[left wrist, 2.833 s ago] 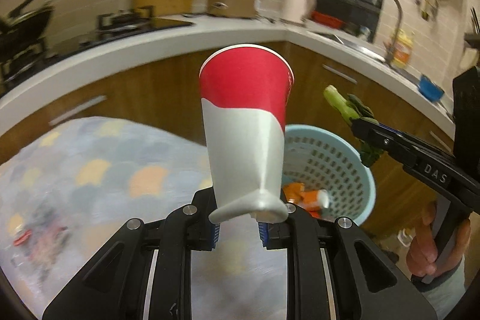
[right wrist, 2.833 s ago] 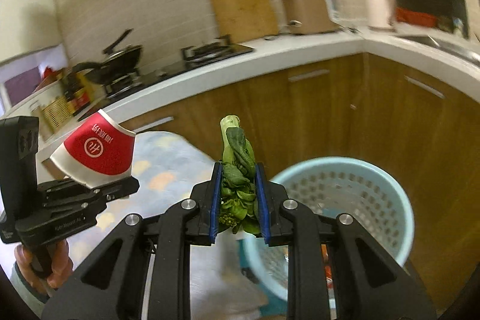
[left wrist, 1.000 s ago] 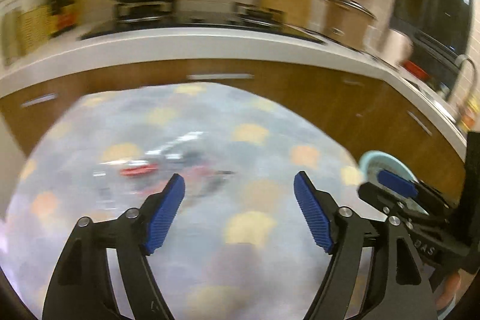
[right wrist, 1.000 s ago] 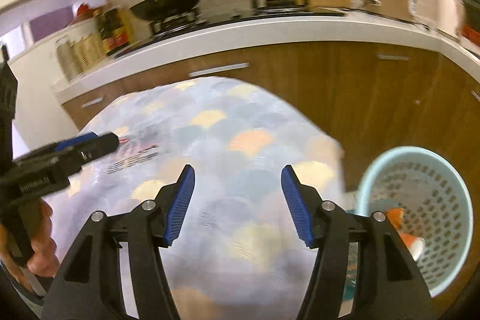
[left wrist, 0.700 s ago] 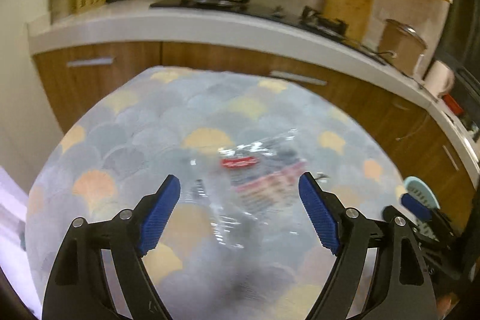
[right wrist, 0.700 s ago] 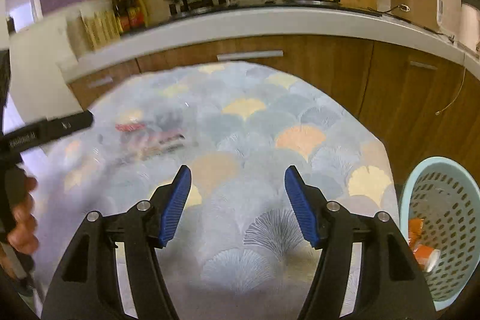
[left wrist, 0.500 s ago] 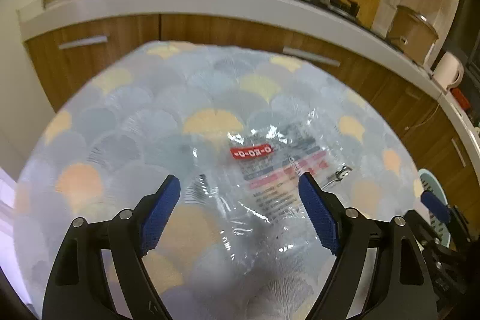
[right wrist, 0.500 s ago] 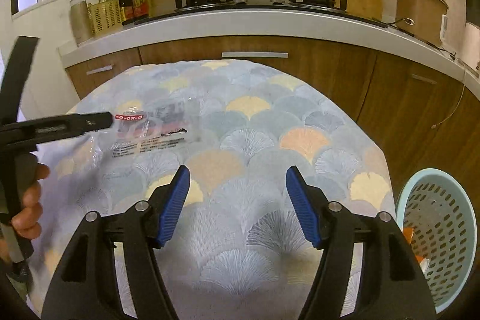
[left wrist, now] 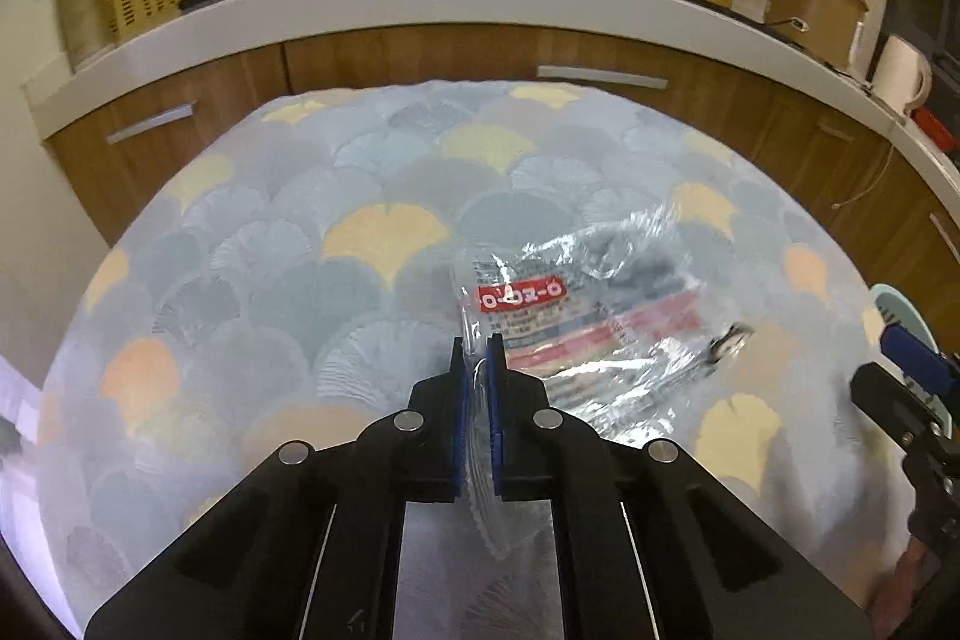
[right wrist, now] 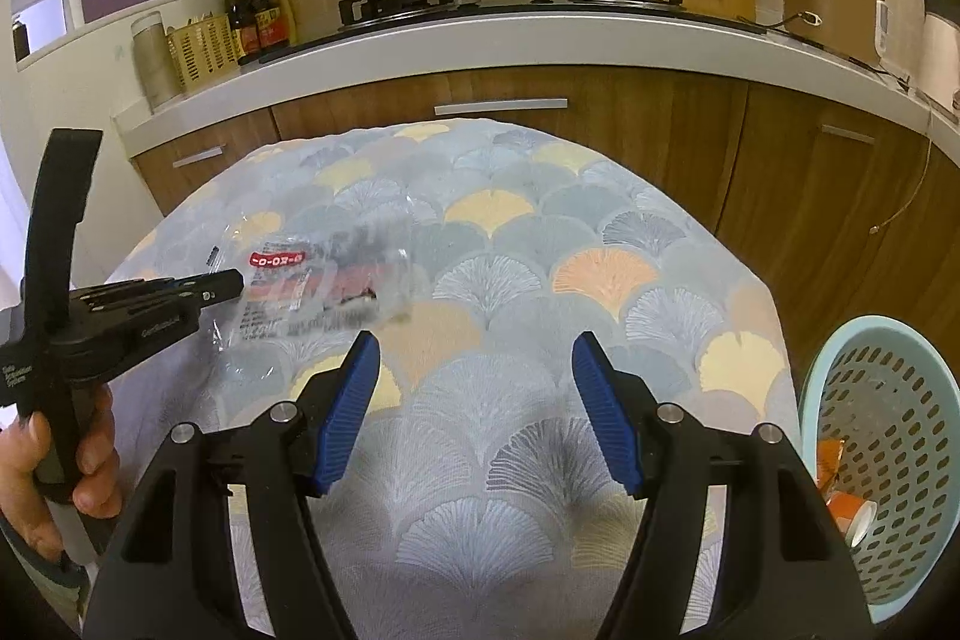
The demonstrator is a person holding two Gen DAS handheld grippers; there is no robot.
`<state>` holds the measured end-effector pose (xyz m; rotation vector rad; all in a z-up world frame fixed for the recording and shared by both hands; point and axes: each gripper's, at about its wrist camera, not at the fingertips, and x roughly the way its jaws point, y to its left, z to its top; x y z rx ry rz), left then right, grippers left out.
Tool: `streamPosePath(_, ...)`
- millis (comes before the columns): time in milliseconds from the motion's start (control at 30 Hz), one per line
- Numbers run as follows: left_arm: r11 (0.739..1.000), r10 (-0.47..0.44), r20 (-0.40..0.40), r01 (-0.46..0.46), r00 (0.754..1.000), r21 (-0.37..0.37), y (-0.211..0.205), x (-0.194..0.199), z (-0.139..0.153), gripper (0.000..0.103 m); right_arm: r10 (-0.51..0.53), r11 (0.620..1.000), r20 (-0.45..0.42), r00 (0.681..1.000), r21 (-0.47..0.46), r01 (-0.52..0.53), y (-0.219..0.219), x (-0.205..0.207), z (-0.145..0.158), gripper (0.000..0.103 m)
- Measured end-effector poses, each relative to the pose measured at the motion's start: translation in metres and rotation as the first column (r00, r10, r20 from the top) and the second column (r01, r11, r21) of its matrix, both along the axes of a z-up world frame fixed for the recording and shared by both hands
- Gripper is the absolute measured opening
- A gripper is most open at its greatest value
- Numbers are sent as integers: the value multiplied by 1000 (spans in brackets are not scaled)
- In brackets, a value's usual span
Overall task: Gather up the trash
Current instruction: 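Move the left gripper to the clear plastic bag and grasp it, then carry the clear plastic bag over the blue basket and open the left gripper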
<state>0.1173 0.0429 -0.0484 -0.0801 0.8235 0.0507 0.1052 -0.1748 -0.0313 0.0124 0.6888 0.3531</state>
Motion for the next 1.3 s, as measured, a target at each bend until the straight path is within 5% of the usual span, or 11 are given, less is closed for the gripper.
streamPosePath(300, 988, -66, 122, 82, 990, -132, -4, -16, 31, 3, -42, 997, 23, 999, 63, 40, -14, -2, 4, 63)
streamPosePath(700, 970, -131, 265, 179, 955, -167, -28, -35, 81, 3, -90, 993, 50, 995, 83, 85, -34, -15, 17, 63)
streamPosePath(1300, 896, -309, 345, 393, 886, -205, -131, -36, 108, 3, -322, 946, 130, 938, 90, 312, -159, -59, 63, 63)
